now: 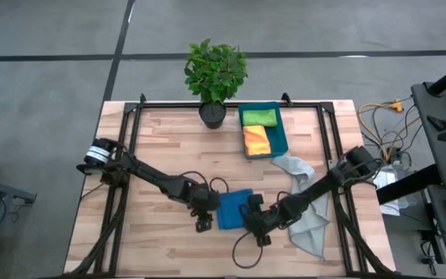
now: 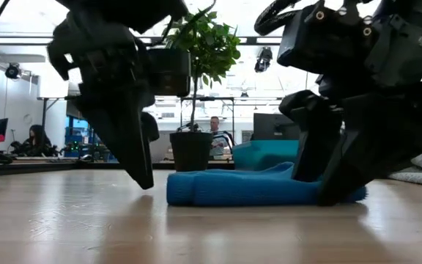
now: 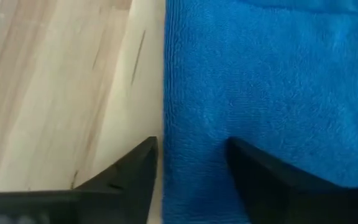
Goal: Fold microfiber towels
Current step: Put the blue microfiber towel in the blue bin
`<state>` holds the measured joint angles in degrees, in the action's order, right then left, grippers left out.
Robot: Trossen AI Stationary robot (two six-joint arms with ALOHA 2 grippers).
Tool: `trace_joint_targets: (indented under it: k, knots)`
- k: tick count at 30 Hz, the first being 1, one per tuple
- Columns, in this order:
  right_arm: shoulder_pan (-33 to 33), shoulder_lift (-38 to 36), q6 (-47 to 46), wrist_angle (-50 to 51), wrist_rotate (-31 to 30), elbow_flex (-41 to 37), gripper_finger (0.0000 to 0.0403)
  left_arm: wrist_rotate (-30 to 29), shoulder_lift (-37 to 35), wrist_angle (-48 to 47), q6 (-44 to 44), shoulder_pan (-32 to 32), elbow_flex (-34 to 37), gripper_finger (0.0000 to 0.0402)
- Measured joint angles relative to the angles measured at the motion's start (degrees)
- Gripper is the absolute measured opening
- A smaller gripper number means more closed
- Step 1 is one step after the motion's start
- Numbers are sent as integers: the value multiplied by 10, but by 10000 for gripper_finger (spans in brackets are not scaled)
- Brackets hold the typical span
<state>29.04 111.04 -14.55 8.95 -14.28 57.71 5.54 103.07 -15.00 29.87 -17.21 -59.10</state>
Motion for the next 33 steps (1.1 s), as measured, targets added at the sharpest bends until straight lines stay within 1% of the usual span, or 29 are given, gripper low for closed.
trace_joint_targets:
  k: [2,7,8,10,13,15,21,24,27,30,33]
  knots:
    - [4,2,0,6,-5,5,156,1,0,4,0,-6,-2,189]
    - [3,-21,10,69,-10,27,32,0,0,5,0,-15,0,189]
    - [0,-28,15,90,-5,33,23,0,0,5,0,-16,1,189]
    - [-10,-44,16,112,24,52,18,0,0,5,-1,-17,2,189]
    - [-31,-89,16,156,90,81,13,0,0,5,-4,-17,3,189]
    - [-47,-116,15,186,109,91,12,0,0,4,-4,-16,4,189]
    - [-114,-213,15,264,112,116,12,-1,0,7,-8,-16,9,189]
    - [-161,-251,16,305,113,117,12,-1,-1,10,-11,-16,13,189]
    - [-214,-289,31,328,112,117,12,-1,-1,9,-33,-16,14,189]
    - [-267,-311,46,346,111,117,12,3,-1,4,-54,-16,14,189]
    - [-319,-323,67,356,112,118,12,12,-10,-33,-72,-11,14,189]
